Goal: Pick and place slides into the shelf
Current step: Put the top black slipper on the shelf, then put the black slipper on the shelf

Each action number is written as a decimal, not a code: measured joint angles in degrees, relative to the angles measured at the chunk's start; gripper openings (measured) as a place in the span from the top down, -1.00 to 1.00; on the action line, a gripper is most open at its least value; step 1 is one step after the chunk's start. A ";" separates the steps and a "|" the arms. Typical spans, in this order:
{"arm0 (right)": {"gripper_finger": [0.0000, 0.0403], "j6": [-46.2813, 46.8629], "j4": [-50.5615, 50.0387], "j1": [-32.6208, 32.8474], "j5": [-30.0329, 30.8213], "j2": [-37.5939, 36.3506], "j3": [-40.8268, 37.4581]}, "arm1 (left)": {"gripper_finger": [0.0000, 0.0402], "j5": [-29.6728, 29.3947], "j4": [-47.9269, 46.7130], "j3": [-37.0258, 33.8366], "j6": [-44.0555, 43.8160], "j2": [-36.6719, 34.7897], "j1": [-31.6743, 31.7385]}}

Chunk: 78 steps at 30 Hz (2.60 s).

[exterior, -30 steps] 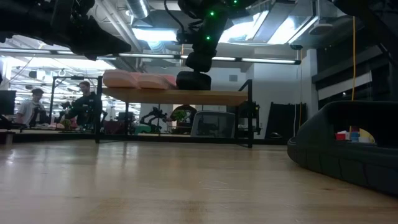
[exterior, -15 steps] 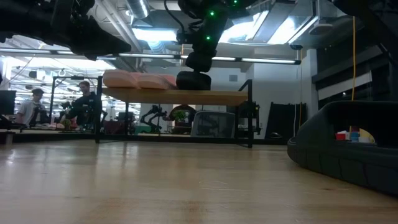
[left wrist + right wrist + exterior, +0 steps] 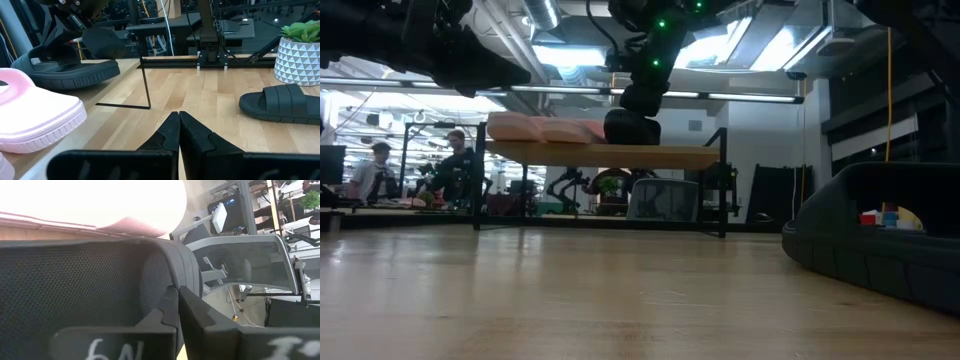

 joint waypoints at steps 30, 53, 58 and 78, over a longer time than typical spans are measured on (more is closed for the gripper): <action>0.86 -1.74 0.24 -0.33 -3.07 0.00 0.00 | 0.99 0.00 0.00 0.00 -0.04 0.02 0.00; 0.72 -1.41 1.73 -0.28 -4.92 0.00 0.00 | 0.99 0.00 0.00 0.00 -0.04 0.00 0.00; 0.55 -1.55 1.75 -0.28 -4.90 0.00 0.00 | 0.99 0.00 0.00 0.00 -0.04 0.00 0.00; 0.29 -3.28 -2.96 1.92 -4.86 -0.26 8.52 | 0.99 0.00 0.00 0.00 -0.04 0.01 -0.01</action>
